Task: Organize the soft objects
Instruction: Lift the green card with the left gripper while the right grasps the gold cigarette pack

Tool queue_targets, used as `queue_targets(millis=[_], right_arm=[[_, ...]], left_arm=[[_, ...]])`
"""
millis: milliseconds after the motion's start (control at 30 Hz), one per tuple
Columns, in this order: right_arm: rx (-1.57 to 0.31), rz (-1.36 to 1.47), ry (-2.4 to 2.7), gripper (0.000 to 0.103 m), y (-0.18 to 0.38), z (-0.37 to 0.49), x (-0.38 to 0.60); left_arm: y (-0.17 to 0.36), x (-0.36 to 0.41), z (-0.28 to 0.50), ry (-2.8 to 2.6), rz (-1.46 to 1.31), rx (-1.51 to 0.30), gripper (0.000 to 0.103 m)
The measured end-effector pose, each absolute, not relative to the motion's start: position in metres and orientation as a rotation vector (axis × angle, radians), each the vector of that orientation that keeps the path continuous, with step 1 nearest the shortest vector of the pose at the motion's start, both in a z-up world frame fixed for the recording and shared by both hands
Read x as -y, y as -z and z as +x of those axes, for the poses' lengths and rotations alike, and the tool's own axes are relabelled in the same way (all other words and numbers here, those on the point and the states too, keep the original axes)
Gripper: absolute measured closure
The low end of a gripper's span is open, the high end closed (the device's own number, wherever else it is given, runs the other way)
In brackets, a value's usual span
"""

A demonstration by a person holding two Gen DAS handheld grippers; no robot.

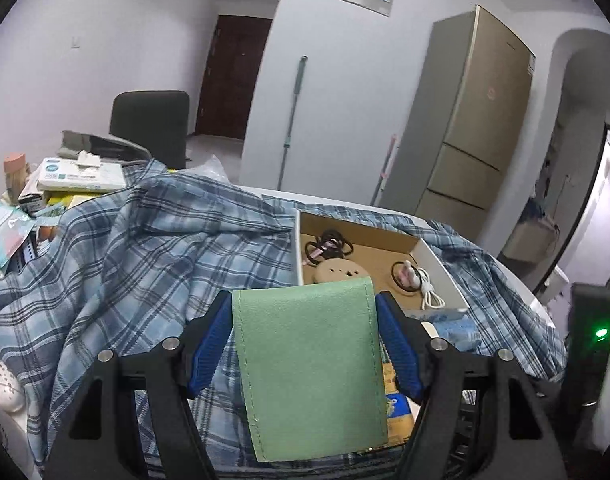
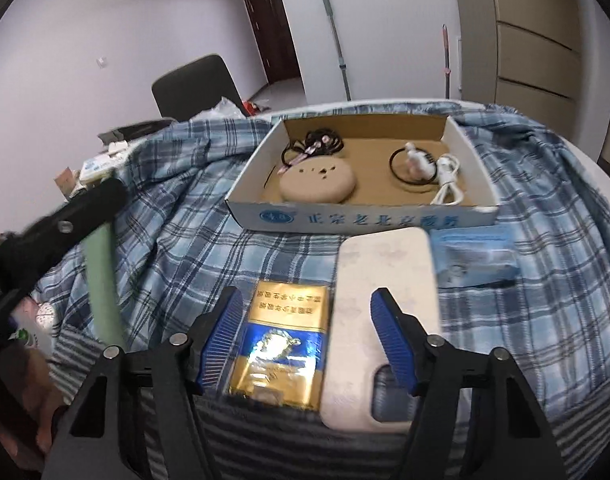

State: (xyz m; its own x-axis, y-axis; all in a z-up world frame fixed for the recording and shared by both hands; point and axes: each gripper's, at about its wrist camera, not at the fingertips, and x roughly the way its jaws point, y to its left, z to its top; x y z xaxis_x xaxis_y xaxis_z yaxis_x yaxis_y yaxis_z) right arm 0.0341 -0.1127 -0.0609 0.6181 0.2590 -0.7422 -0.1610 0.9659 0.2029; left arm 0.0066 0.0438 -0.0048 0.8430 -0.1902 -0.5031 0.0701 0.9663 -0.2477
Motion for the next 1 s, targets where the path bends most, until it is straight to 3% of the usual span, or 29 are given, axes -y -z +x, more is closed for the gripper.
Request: queue_targets(millis=[500,1000], right_arm=[[-0.972,0.13,-0.289,0.048,0.095,0.054,0.091],[-0.785,0.066,-0.261,0.05,0.055,0.028,0.107]], left_arm=[[0.003,-0.055,0.003,0.142,-0.276,-0.544,0.03],[-0.001,-0.05,-0.002,0.142,-0.257,-0.519,0.03]])
